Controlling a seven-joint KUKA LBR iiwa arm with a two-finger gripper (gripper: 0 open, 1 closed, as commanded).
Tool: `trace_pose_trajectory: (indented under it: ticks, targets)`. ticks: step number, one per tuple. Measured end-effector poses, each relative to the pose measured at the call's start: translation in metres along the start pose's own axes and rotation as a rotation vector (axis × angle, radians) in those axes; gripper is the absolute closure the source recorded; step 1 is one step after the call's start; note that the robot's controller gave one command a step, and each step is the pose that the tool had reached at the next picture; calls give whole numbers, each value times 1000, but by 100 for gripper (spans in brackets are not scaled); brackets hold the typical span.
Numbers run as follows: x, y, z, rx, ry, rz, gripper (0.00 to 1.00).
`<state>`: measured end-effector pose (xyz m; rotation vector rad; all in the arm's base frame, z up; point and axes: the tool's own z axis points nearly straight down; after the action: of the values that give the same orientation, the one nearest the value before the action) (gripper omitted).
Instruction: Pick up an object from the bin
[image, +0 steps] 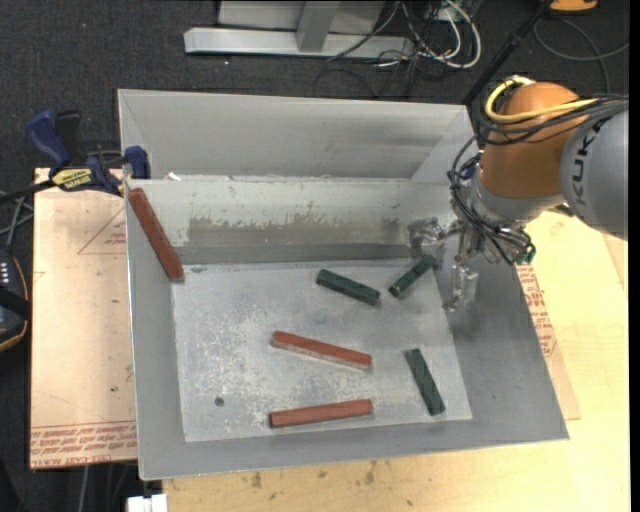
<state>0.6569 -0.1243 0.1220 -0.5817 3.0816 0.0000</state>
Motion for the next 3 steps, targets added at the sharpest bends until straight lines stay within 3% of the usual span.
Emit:
trace_pose_trajectory:
  ticks: [1,2,3]
  targets:
    - [-7,15,-1,-2,2,-75,0]
    - [-7,25,51,-1,2,30,0]
    - [-10,26,51,-6,1,-273,100]
